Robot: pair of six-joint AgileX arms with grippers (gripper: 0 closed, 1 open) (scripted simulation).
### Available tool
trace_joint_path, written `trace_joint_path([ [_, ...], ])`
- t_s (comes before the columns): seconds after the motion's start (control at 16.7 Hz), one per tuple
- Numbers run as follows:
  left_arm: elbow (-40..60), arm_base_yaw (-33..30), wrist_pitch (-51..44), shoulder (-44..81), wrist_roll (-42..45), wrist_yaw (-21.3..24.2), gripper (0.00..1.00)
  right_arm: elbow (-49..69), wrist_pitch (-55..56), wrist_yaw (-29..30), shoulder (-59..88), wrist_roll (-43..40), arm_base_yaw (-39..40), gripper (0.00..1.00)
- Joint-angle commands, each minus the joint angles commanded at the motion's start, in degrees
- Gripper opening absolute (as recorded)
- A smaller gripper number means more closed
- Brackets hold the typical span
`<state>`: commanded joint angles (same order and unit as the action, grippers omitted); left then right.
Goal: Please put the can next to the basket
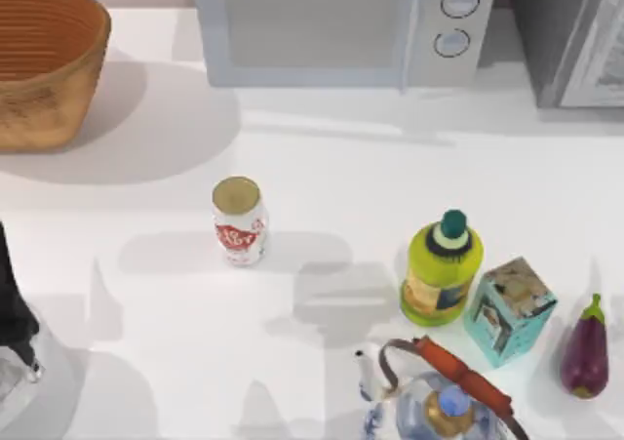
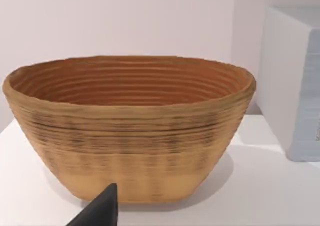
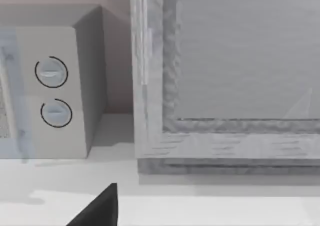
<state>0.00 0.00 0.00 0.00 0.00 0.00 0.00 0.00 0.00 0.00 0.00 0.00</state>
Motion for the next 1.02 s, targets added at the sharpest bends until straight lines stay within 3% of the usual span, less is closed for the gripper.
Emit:
trace_joint_path([
  [0.24,1.6,-0.3,-1.1,1.5,0.5,0.1,1.0,0.0,0.0,0.0,0.0,0.0,0.0,1.0],
  [0.48,9.9,-2.2,-8.0,10.9,3.1,0.1,1.0,0.0,0.0,0.0,0.0,0.0,0.0,1.0],
  [1.02,41.2,-10.8,-39.4,56.0,12.7,-0.6,1.0,0.0,0.0,0.0,0.0,0.0,0.0,1.0],
])
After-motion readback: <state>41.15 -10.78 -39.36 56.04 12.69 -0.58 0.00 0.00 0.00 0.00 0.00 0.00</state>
